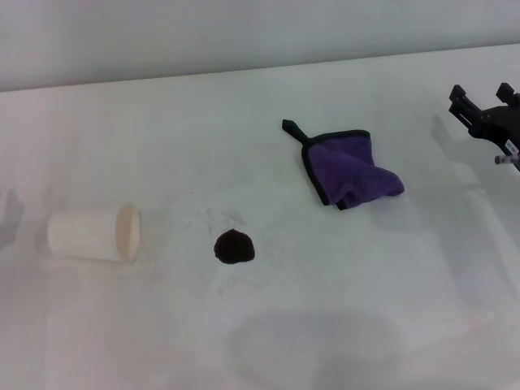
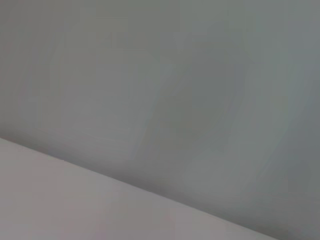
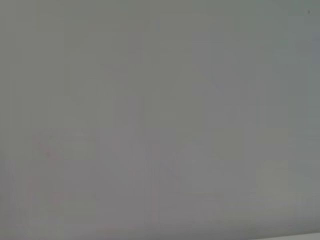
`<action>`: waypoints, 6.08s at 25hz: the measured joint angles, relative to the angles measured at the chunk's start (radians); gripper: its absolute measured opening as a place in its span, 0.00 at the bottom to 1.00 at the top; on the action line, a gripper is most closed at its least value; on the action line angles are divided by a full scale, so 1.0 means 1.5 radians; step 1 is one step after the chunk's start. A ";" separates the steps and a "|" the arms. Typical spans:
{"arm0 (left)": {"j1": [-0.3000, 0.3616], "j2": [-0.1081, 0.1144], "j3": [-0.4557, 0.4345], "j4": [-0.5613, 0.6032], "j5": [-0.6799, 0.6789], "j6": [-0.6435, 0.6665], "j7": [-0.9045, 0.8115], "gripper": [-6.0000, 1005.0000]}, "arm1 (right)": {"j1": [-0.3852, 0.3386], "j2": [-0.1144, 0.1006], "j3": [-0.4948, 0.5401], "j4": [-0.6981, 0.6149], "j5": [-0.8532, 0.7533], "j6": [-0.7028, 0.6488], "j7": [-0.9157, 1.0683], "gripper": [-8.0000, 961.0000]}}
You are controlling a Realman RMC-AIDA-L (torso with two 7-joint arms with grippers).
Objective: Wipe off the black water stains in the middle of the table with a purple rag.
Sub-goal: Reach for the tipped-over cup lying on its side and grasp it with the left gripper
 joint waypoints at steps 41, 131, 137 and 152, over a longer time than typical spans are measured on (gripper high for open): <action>-0.312 0.140 0.008 -0.542 0.540 0.477 -0.689 0.85 | -0.006 -0.001 -0.006 -0.013 0.000 -0.001 0.004 0.91; -0.591 0.002 0.008 -0.375 1.418 0.141 -0.423 0.84 | 0.013 0.000 0.010 -0.011 0.005 -0.053 0.042 0.91; -0.584 0.002 0.008 -0.373 1.413 0.136 -0.431 0.84 | 0.013 0.000 0.010 -0.011 0.005 -0.053 0.042 0.91; -0.582 0.001 0.008 -0.376 1.406 0.129 -0.440 0.84 | 0.012 -0.001 0.010 -0.011 0.002 -0.053 0.042 0.91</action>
